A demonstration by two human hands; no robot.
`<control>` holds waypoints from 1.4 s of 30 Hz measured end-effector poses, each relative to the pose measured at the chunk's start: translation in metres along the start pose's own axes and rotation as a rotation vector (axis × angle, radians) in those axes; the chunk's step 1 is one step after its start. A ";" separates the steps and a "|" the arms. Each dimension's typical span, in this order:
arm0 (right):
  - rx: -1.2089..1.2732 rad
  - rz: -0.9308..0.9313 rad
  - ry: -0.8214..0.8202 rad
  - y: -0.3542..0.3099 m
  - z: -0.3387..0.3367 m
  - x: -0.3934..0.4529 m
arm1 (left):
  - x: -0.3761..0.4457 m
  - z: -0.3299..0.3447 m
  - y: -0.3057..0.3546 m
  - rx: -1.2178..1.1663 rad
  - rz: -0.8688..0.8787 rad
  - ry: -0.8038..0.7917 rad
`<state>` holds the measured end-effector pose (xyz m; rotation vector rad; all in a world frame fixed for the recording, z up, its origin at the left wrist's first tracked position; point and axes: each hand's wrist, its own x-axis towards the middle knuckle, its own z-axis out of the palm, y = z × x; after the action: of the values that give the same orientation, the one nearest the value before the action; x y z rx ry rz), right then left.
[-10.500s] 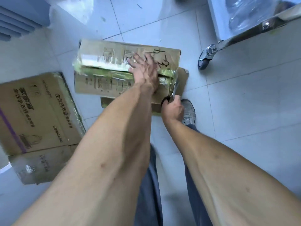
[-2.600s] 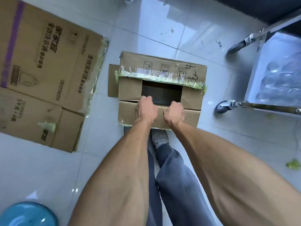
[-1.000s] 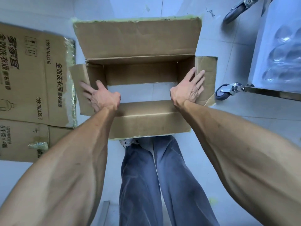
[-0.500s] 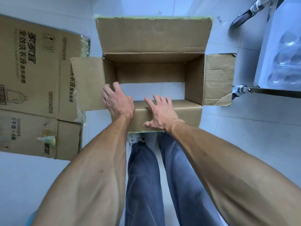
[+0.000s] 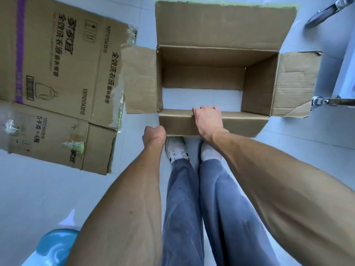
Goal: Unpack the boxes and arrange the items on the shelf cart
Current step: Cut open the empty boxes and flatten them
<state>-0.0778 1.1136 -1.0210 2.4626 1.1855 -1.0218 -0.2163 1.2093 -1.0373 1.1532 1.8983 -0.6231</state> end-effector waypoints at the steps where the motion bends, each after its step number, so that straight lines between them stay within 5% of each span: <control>1: 0.008 -0.016 0.029 0.002 -0.001 0.002 | 0.001 0.001 -0.003 0.002 0.041 -0.067; 4: 0.101 -0.029 0.192 -0.001 -0.016 0.004 | 0.004 0.001 -0.017 0.029 0.140 -0.042; 10: 0.381 0.092 0.589 -0.042 -0.094 0.012 | -0.026 -0.014 -0.043 -0.032 0.065 0.106; 15: 0.724 0.153 0.602 -0.068 -0.139 0.009 | -0.049 -0.030 -0.013 -0.136 0.330 0.369; 18: 0.709 0.206 0.522 -0.062 -0.132 0.017 | -0.058 -0.029 0.009 0.034 0.456 0.423; 22: 0.544 0.435 0.549 -0.046 -0.105 0.029 | -0.058 -0.009 0.033 0.360 0.699 0.201; 26: 0.247 0.067 0.740 -0.029 -0.082 0.016 | -0.057 0.012 0.045 0.332 0.670 -0.160; 28: 0.131 -0.199 0.644 -0.021 -0.073 0.010 | -0.060 0.017 0.043 0.347 0.671 -0.163; 30: 0.068 -0.293 0.343 -0.015 -0.066 0.009 | -0.060 0.021 0.036 0.358 0.648 -0.147; 33: -0.010 -0.152 0.058 -0.001 -0.060 0.012 | -0.057 0.019 0.025 0.422 0.581 -0.124; 42: 0.132 0.097 -0.298 0.041 -0.033 0.028 | -0.044 0.032 0.042 0.502 0.531 -0.044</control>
<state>-0.0186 1.1198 -1.0198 2.3274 0.9229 -1.4175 -0.1554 1.1834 -1.0177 1.8584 1.3347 -0.8292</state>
